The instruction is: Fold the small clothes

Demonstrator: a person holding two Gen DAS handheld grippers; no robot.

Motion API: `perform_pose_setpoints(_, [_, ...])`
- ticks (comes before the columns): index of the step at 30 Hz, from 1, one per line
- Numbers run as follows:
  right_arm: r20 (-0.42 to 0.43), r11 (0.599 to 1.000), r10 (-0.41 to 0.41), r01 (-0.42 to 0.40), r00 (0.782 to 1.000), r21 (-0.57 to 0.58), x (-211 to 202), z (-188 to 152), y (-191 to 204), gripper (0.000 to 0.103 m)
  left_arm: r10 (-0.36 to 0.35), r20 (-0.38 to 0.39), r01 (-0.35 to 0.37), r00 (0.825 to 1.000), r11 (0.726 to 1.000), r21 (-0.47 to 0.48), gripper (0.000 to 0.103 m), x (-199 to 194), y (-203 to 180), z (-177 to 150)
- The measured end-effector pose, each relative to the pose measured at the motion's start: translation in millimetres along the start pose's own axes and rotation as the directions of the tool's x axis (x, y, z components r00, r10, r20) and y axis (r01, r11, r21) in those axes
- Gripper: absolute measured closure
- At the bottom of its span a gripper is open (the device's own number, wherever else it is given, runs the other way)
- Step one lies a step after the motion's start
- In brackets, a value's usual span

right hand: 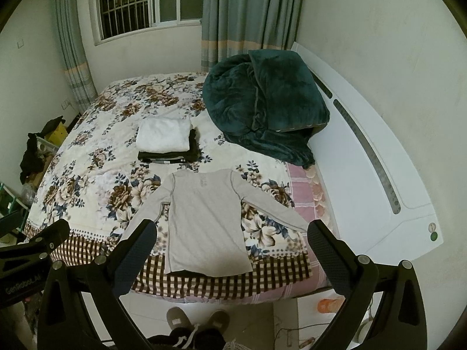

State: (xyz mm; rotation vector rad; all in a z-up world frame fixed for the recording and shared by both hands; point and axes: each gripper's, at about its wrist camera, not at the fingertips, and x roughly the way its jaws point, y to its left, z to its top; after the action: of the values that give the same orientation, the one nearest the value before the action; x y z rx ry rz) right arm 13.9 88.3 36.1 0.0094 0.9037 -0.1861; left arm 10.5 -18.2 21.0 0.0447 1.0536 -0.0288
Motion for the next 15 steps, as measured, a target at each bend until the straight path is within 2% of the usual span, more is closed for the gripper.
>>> perform_pose_setpoints(15, [0.002,1.000,0.007,-0.007,1.000,-0.001,-25.8,21.1,8.5,0.000,-0.004,0.010,0.004,1.000,1.000,-0.003,0.000,-16.5,3.6,7.7])
